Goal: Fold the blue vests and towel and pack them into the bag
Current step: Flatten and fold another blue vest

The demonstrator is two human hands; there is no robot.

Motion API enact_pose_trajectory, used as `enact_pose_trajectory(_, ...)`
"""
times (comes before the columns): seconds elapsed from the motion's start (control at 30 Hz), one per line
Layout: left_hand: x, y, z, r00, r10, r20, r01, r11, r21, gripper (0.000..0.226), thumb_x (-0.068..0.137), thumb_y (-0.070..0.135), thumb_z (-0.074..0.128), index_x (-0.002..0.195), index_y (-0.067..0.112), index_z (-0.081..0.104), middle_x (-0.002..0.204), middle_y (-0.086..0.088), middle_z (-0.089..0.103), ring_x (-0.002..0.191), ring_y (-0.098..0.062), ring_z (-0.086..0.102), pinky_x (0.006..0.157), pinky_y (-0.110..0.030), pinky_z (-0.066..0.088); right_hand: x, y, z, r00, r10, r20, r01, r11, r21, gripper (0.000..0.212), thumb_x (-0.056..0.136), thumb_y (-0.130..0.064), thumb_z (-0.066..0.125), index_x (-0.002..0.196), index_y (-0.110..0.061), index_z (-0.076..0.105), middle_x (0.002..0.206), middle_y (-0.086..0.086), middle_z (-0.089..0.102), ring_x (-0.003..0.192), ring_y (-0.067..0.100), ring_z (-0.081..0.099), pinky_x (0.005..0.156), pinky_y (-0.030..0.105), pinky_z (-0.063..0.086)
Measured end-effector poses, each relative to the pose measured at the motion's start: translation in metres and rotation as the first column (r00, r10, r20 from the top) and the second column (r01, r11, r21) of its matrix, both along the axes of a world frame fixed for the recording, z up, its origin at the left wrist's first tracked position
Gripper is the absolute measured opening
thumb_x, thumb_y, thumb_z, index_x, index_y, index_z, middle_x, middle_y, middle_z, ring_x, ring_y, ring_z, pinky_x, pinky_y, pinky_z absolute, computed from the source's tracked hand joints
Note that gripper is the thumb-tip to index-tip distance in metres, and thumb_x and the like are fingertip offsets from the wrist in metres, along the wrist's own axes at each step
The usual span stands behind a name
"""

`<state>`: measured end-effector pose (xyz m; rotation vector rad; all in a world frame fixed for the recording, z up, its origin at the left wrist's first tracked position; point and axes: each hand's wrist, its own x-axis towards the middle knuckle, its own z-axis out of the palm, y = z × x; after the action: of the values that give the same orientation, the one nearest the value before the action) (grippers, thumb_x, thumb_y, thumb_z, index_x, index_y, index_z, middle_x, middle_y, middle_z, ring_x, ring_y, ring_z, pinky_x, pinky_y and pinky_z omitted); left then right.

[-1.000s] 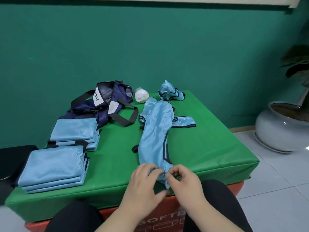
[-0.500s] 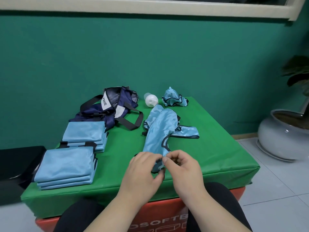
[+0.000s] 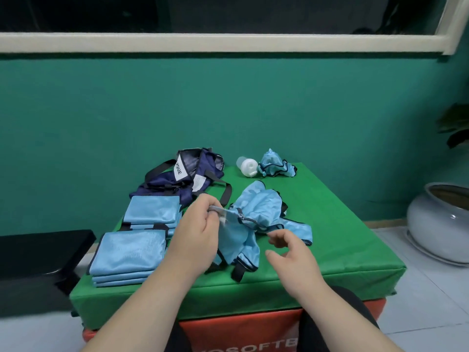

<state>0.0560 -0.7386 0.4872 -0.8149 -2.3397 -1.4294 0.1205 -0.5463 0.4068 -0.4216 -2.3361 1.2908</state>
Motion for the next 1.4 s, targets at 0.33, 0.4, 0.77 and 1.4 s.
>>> enact_pose_trajectory(0.33, -0.019, -0.021, 0.019, 0.982, 0.191, 0.004, -0.190, 0.977, -0.102, 0.015, 0.097, 0.027, 0.055, 0.086, 0.029, 0.045, 0.069, 0.008, 0.052, 0.053, -0.005, 0.043, 0.049, -0.020, 0.032, -0.039, 0.044, -0.044, 0.959, 0.015, 0.284, -0.101, 0.952, 0.289, 0.053, 0.081, -0.018, 0.068, 0.133, -0.019, 0.054, 0.130, -0.002, 0.054, 0.124, 0.014, 0.050, 0.104, 0.025, 0.036)
enact_pose_trajectory(0.4, -0.028, -0.025, 0.014, 0.980, 0.201, -0.006, -0.200, 0.971, -0.132, 0.016, 0.098, 0.028, 0.055, 0.085, 0.031, 0.045, 0.072, 0.008, 0.054, 0.058, -0.002, 0.047, 0.053, -0.015, 0.035, -0.052, 0.056, -0.053, 0.944, -0.015, 0.329, -0.102, 0.936, 0.337, 0.056, 0.080, -0.020, 0.067, 0.134, -0.019, 0.053, 0.131, 0.001, 0.054, 0.124, 0.019, 0.049, 0.104, 0.030, 0.039)
enact_pose_trajectory(0.77, -0.066, -0.035, -0.002, 0.960, 0.270, -0.081, -0.273, 0.961, -0.039, 0.016, 0.099, 0.028, 0.052, 0.087, 0.038, 0.051, 0.074, 0.005, 0.057, 0.067, -0.014, 0.049, 0.057, -0.016, 0.035, -0.117, 0.095, -0.086, 0.878, -0.193, 0.438, -0.117, 0.801, 0.587, 0.046, 0.086, -0.043, 0.061, 0.128, -0.029, 0.055, 0.126, 0.000, 0.054, 0.121, 0.026, 0.048, 0.096, 0.040, 0.043)
enact_pose_trajectory(1.4, -0.088, -0.052, 0.096, 0.897, 0.375, -0.235, -0.345, 0.925, 0.158, 0.020, 0.103, 0.024, 0.049, 0.087, 0.036, 0.046, 0.082, 0.005, 0.056, 0.068, 0.007, 0.049, 0.058, -0.005, 0.033, -0.095, 0.134, 0.104, 0.957, -0.241, -0.161, 0.278, 0.920, 0.277, 0.004, 0.089, -0.022, 0.059, 0.088, -0.025, 0.062, 0.079, -0.011, 0.064, 0.074, 0.017, 0.057, 0.060, 0.031, 0.037)
